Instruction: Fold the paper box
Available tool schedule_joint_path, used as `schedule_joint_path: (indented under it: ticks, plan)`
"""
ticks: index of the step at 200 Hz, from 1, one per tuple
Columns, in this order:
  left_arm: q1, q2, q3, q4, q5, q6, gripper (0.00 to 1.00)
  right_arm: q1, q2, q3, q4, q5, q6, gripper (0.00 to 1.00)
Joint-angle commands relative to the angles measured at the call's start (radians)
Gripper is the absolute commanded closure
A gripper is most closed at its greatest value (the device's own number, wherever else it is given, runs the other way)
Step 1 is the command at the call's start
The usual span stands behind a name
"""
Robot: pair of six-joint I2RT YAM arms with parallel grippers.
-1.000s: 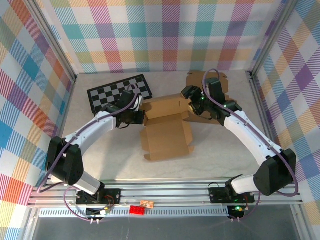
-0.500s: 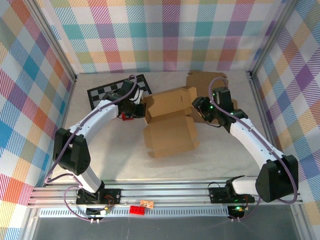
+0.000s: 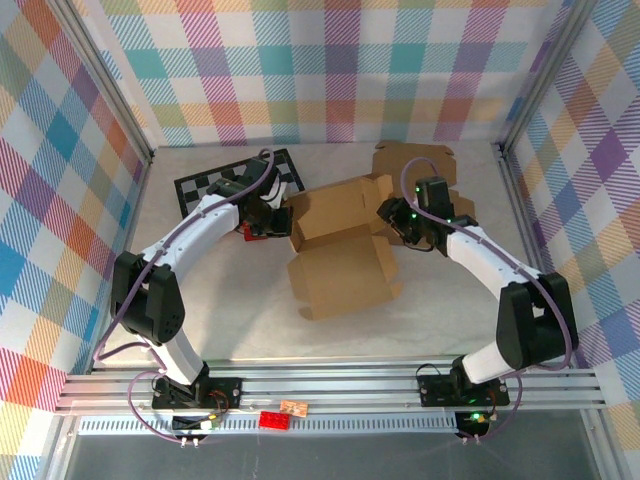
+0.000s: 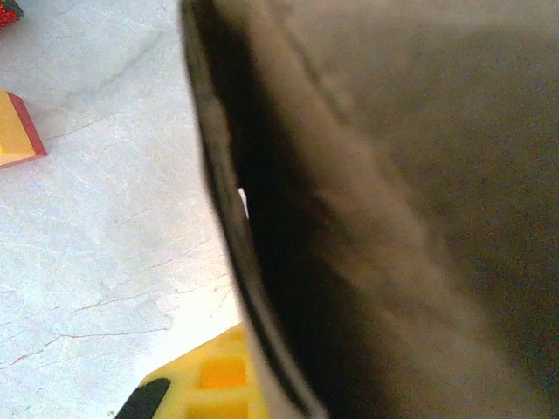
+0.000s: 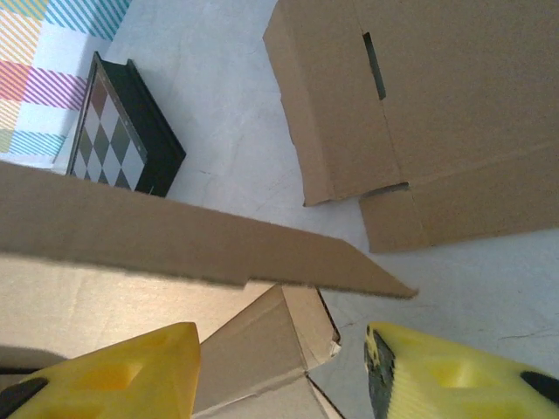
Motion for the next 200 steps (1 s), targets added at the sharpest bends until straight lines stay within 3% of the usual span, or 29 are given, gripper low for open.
schedule_joint_path:
  ticks: [1, 16, 61, 118, 172, 200]
  plan:
    - [0.013, 0.012, 0.034, -0.029, 0.038, -0.021, 1.0, -0.005, 0.027, -0.002, 0.048, -0.019, -0.025, 0.5]
    - [0.014, 0.01, 0.032, -0.028, 0.04, -0.021, 1.0, -0.005, 0.047, -0.001, 0.074, -0.037, -0.012, 0.55]
    - [0.013, 0.014, 0.031, -0.025, 0.044, -0.021, 1.0, -0.005, 0.078, 0.006, 0.103, -0.045, 0.029, 0.58]
    - [0.013, 0.021, 0.028, -0.015, 0.048, -0.026, 1.0, 0.016, 0.072, 0.02, 0.138, -0.096, 0.071, 0.72]
    - [0.015, 0.022, 0.027, 0.004, 0.054, -0.037, 1.0, 0.054, 0.072, 0.028, 0.126, -0.123, 0.091, 0.67]
    - [0.03, 0.023, 0.036, 0.012, 0.072, -0.025, 1.0, 0.053, 0.048, 0.117, 0.01, -0.136, -0.016, 0.64]
